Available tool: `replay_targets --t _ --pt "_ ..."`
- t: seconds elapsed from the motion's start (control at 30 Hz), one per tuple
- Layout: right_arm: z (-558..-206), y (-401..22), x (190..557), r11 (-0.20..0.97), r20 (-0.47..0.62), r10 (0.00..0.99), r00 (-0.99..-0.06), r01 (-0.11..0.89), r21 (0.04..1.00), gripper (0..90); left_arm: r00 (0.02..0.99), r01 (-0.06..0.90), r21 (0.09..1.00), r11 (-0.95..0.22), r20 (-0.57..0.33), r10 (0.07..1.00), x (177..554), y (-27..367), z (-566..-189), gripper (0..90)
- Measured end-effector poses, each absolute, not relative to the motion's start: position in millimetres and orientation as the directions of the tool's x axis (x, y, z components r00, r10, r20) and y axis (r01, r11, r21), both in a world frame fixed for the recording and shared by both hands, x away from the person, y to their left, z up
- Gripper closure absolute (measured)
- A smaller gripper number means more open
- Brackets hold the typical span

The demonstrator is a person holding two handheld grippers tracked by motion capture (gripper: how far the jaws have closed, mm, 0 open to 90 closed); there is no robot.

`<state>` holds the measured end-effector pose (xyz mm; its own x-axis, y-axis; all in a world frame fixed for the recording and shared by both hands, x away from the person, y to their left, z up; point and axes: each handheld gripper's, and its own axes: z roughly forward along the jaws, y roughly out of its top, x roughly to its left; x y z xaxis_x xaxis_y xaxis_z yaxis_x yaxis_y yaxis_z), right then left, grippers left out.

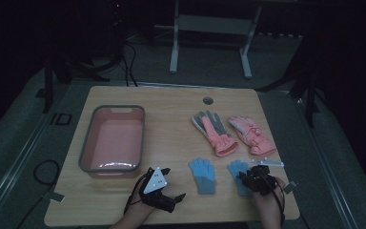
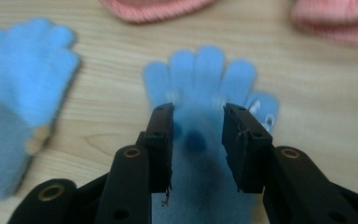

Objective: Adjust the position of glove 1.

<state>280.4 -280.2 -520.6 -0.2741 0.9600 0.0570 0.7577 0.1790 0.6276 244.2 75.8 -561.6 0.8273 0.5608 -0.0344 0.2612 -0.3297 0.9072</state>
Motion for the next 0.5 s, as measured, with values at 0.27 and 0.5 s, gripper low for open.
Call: replay_targets --t 0.27,0.5 --pt "-516 -297 294 0.455 0.003 0.808 -0.589 0.628 0.631 62.6 0.827 0.263 0.907 -0.329 -0.036 0.560 245 76 -562 0.0" --pt "-521 -309 298 0.634 -0.043 0.671 -0.740 0.543 0.551 63.4 0.824 0.272 0.905 -0.326 -0.045 0.564 245 76 -562 0.0"
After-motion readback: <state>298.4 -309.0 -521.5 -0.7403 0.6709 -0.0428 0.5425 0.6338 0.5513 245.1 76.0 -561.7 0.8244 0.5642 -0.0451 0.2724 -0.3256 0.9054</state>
